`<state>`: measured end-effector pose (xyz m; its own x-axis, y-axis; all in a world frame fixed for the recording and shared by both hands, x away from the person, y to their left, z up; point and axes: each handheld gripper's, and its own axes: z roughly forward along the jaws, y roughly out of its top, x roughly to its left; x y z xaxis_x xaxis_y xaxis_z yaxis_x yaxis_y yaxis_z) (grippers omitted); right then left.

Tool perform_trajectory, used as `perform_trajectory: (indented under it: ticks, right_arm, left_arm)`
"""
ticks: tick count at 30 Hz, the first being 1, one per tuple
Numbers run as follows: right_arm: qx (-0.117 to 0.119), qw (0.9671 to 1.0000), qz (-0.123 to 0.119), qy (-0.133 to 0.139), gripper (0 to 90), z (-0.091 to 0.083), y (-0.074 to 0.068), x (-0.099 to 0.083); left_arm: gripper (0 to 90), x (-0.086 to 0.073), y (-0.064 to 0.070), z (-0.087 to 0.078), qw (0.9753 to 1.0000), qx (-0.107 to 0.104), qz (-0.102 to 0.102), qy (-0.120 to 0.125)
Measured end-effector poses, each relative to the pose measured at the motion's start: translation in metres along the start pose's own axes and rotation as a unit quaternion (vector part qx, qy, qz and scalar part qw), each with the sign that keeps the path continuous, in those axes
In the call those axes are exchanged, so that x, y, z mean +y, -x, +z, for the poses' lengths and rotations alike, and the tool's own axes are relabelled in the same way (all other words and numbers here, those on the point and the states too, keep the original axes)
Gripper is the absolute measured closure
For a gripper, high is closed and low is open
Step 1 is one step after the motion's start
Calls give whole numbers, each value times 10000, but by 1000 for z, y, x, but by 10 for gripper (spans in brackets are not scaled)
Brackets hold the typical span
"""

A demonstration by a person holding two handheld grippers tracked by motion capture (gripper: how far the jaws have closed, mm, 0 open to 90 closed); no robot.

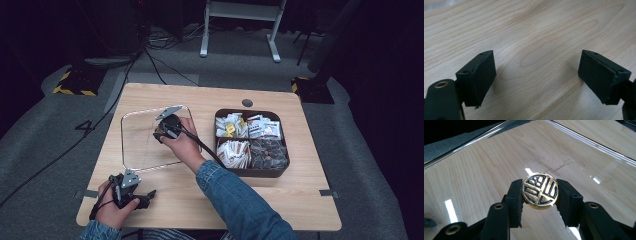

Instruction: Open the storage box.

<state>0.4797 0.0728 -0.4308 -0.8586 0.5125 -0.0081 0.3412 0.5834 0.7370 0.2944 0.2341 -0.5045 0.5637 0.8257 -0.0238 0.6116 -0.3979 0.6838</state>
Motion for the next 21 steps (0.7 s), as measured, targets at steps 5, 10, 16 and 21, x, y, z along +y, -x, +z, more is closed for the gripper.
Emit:
perform_trajectory:
  ticks: [5,10,16,21]
  right_arm:
    - [-1,10000,21,-87,588,14,-3,-5]
    - [-43,9998,85,-176,588,25,-1,-12]
    - [-112,9993,185,-308,588,36,2,-20]
    - [-126,9991,288,-299,588,42,4,-25]
  left_arm:
    - [148,-1,0,0,10000,-25,15,36]
    - [148,-1,0,0,10000,-22,16,37]
    - [148,-1,0,0,10000,-30,23,38]
    - [148,0,0,1,10000,-32,27,39]
